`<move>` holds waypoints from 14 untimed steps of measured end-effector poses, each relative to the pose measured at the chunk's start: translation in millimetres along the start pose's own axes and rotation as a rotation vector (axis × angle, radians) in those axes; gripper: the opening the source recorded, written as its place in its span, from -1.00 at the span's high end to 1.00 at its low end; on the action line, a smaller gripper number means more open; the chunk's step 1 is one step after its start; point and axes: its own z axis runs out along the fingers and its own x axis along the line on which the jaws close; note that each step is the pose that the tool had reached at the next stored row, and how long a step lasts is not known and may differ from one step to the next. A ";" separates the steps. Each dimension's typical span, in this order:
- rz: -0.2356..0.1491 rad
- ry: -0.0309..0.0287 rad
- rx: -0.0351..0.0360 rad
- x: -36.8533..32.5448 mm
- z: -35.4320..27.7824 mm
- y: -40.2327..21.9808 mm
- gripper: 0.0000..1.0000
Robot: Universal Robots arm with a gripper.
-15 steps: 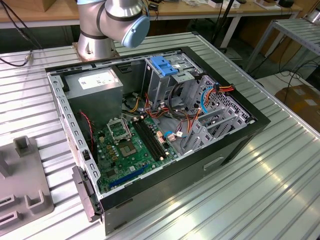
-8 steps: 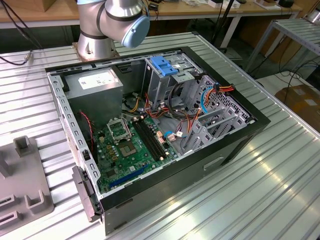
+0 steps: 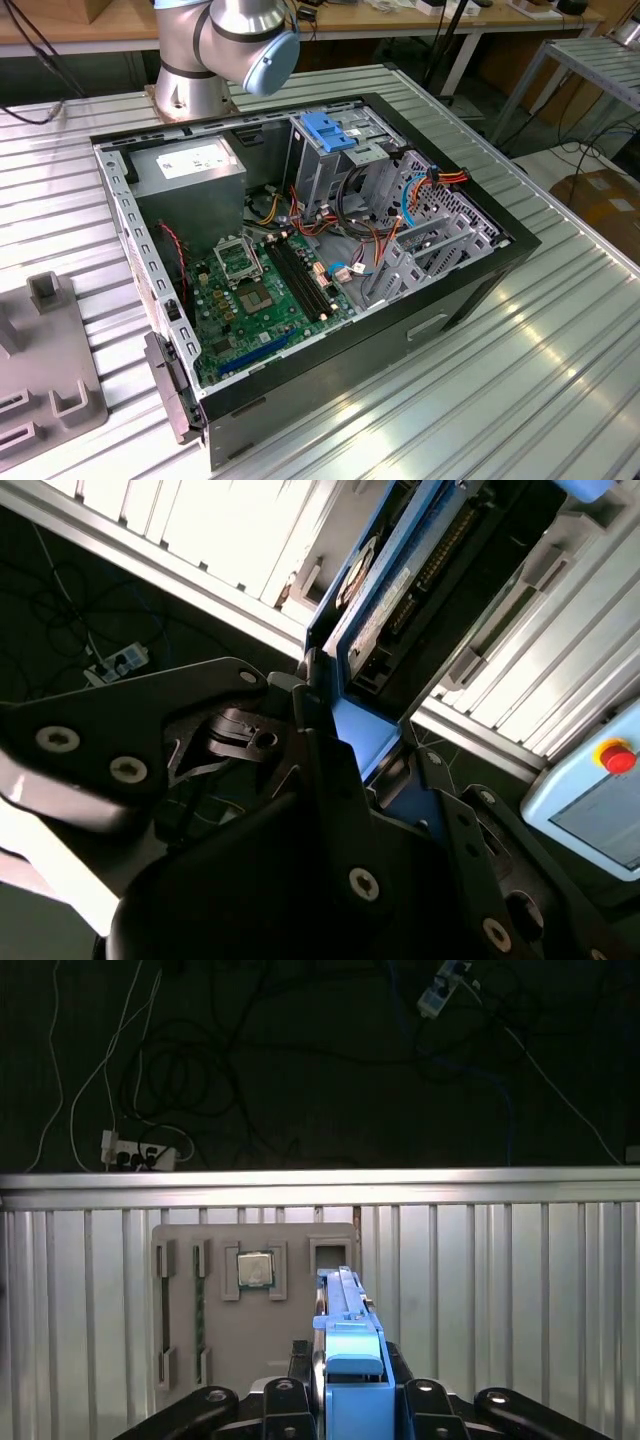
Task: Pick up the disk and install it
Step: 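Pick up the disk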
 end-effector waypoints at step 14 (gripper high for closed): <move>0.000 0.0000 -0.0001 0.2 -30.4 -0.1 0.26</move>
